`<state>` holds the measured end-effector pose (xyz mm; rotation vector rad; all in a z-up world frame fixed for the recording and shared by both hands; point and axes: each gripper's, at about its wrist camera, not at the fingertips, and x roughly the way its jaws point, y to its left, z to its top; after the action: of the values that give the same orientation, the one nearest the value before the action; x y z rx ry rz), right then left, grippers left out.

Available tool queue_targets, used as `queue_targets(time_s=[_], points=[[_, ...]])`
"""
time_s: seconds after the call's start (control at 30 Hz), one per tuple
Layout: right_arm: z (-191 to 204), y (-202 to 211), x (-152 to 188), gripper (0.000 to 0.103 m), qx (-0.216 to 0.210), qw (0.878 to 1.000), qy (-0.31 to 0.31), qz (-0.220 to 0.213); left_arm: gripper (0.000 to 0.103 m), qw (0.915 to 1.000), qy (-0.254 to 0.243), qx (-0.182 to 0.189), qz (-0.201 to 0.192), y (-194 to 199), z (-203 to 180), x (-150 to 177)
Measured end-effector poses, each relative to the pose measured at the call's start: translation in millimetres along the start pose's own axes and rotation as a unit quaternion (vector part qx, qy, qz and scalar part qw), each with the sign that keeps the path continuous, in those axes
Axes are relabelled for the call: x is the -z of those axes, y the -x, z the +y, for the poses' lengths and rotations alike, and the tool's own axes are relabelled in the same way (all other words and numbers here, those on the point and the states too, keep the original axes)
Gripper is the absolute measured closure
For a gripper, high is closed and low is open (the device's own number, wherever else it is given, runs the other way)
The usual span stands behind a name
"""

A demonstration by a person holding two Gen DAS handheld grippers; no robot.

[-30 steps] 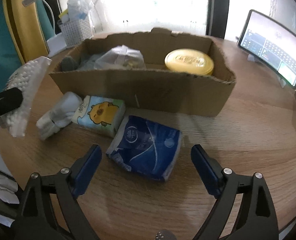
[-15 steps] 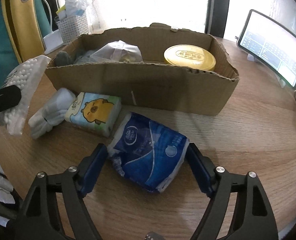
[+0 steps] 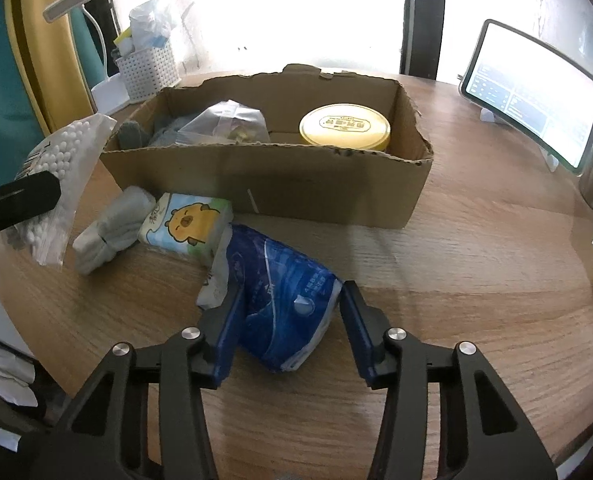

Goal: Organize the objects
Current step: 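Carry the cotton swabs with the left tool while the right tool carries the tissue pack over the box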

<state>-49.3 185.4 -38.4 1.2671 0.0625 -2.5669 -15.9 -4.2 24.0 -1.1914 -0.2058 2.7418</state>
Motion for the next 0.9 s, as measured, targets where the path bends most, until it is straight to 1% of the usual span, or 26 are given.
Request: queue_targets(time_s=[0.2,0.57,0.9], points=[[1.0,10.9,-4.6,0.053,0.0,1.0,0.003,-0.011,0.03,1.0,-0.004,0.002,-0.007,5.0,-3.6,-3.8],[0.2,41.1,-25.7,0.053,0.002,0.999,0.011,-0.042,0.03,0.9997,-0.01,0.007,-0.022,10.1,-9.4,-19.7],[-5.7,46.1,-45.5,0.053,0.001,0.998,0.016,-0.055,0.03,0.9996,-0.012,0.008,-0.026,5.0,-12.0,-35.8]])
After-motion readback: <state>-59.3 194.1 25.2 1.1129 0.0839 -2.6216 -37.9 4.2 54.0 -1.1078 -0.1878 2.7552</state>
